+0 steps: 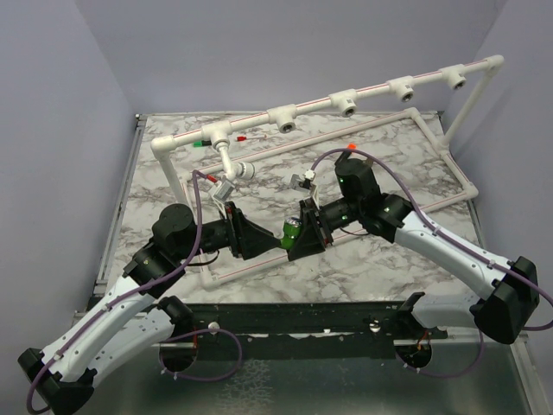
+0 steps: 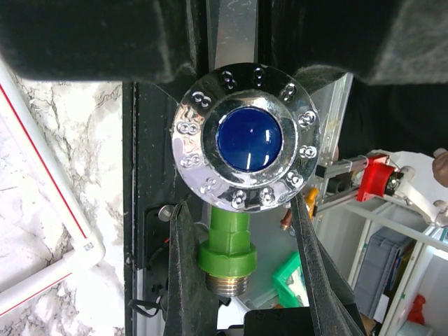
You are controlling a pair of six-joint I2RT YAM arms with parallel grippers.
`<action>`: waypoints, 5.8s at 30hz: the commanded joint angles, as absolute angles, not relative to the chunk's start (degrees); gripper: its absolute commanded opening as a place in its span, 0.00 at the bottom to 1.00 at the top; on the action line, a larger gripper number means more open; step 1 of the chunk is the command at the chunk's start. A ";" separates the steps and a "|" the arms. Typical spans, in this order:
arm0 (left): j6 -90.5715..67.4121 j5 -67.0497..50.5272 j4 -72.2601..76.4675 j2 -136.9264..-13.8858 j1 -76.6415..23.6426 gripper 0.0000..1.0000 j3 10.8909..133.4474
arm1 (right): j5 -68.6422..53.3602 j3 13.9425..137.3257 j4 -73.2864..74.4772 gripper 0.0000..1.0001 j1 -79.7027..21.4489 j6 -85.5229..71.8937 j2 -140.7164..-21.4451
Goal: Install the water faucets
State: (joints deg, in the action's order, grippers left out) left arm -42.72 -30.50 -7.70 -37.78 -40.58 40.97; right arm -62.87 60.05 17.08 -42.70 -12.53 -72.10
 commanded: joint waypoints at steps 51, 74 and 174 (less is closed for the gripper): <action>-51.36 -27.03 2.86 -33.71 -40.69 0.00 34.87 | -39.83 37.69 -20.11 0.70 -42.22 -42.13 -53.21; -56.68 -16.62 8.05 -30.28 -40.69 0.00 31.54 | -39.72 36.65 -36.52 0.61 -42.62 -50.11 -59.99; -7.59 10.54 -24.99 -81.17 -31.60 0.89 108.42 | 1.98 73.19 19.69 0.00 -43.33 -1.91 -53.75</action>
State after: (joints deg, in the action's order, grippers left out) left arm -10.31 5.87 -24.93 -79.18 -36.77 107.46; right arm -0.08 70.13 19.44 -43.42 -4.64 -52.64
